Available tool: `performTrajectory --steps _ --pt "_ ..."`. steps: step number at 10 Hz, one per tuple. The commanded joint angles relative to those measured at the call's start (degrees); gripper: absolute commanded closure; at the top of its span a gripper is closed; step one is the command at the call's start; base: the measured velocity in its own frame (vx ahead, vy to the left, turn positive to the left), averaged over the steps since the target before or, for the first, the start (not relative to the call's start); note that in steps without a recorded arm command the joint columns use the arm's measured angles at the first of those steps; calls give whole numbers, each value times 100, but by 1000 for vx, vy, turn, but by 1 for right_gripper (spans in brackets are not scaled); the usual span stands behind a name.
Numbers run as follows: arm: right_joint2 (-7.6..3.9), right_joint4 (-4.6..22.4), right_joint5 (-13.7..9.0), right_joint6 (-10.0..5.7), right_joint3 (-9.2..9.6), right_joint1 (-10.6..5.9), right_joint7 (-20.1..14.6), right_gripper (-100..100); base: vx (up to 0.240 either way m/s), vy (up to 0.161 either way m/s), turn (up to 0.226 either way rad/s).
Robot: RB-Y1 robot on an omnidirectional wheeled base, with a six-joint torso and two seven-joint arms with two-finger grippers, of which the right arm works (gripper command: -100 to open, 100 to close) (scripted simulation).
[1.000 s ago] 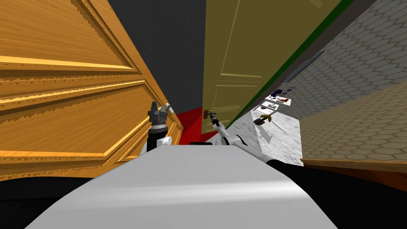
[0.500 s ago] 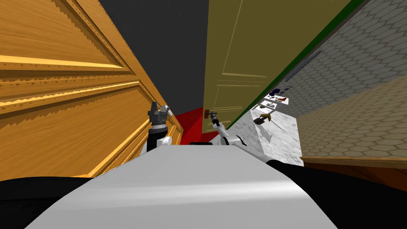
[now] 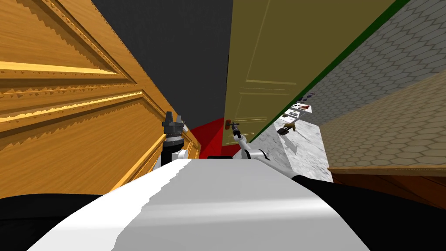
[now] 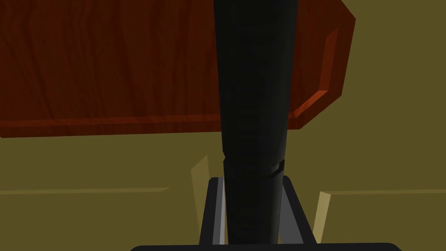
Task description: Push the door open
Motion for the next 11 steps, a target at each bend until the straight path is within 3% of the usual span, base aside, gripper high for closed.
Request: performTrajectory --steps 1,3,4,5,11 --pt "52 -30 -54 21 -115 -20 146 100 187 131 -75" --pt "128 -33 -115 59 -243 -21 296 100 176 129 -78" --pt "80 -17 -100 45 -224 8 254 100 73 43 -41" --pt "41 -13 -220 27 -316 -22 426 100 56 10 26" --pt "21 61 -599 -45 -567 -95 968 100 63 7 32"
